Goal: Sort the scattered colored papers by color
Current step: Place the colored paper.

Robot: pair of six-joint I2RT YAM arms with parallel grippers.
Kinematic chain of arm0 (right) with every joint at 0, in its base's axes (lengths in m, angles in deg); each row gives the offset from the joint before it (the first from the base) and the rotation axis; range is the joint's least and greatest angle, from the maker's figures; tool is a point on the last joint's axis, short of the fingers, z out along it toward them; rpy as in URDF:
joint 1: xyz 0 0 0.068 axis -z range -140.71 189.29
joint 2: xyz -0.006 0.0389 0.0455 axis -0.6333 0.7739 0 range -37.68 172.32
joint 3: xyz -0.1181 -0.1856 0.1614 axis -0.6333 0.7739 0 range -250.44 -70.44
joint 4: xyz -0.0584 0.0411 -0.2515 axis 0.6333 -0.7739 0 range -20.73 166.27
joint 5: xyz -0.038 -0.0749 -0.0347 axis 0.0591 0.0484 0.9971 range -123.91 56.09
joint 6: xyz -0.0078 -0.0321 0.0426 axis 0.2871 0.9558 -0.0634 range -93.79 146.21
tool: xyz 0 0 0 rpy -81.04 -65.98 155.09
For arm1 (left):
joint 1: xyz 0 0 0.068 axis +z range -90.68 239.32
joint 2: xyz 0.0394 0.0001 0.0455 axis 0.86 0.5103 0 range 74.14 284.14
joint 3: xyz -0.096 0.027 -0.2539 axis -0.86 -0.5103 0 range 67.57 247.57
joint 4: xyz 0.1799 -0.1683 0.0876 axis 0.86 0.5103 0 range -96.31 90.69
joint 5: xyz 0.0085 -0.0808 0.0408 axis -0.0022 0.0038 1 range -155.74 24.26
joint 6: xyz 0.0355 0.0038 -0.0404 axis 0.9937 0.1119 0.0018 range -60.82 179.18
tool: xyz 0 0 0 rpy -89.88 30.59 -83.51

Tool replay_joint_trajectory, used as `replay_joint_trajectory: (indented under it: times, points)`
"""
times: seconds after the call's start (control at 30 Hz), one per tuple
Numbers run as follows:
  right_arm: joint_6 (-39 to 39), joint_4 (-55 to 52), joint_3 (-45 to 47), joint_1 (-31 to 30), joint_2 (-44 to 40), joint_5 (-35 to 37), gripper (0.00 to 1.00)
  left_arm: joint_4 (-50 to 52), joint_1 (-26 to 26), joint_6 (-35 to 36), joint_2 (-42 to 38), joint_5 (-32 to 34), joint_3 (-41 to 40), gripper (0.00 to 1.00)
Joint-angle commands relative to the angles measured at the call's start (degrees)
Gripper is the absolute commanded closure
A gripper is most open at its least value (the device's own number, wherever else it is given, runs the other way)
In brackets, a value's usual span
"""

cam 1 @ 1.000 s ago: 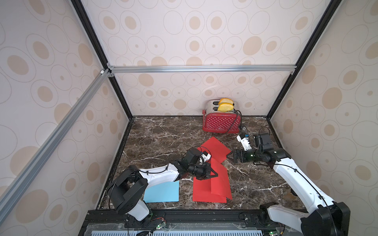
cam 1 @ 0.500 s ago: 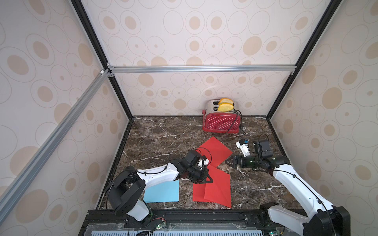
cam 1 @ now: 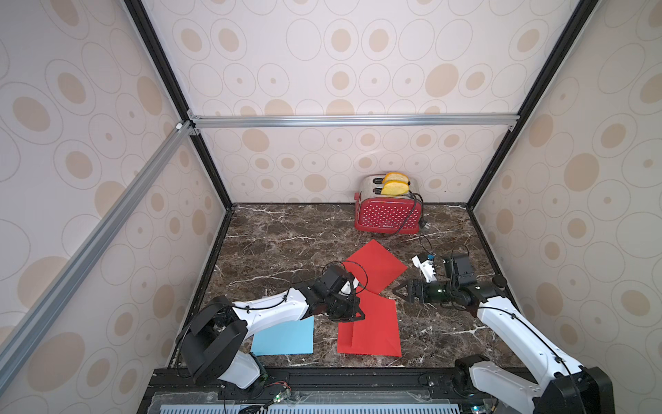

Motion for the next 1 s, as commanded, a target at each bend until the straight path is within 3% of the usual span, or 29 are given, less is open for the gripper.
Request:
replay_joint_trajectory:
  times: [0.0,0.27,0.43,0.57,0.7,0.97]
  points:
    - [-0.36,1.30,1.15,0.05,0.37,-1.73,0.05,0.93,0.03,1.32,-0.28,1.40,0.47,1.00]
    - [-3.31,7.67,5.29,-1.14,2.52,-3.34,0.08,3.71,-0.06,2.95,0.26,0.95,1.15,1.00]
    - [-4.54,12.32,7.75,-2.67,5.91,-2.93,0.16,4.73,0.08,3.55,0.40,1.13,1.39,1.00]
    - [-4.59,14.42,8.52,-3.36,8.62,-2.56,0.30,6.22,0.06,4.53,0.33,1.56,1.77,1.00]
    - [-4.28,14.97,8.37,-3.97,10.34,-2.03,0.35,5.57,0.12,4.40,0.69,2.07,1.64,1.00]
    - [-3.10,13.65,6.03,-4.17,11.71,-1.76,0.31,2.26,0.09,2.08,1.43,4.50,1.61,1.00]
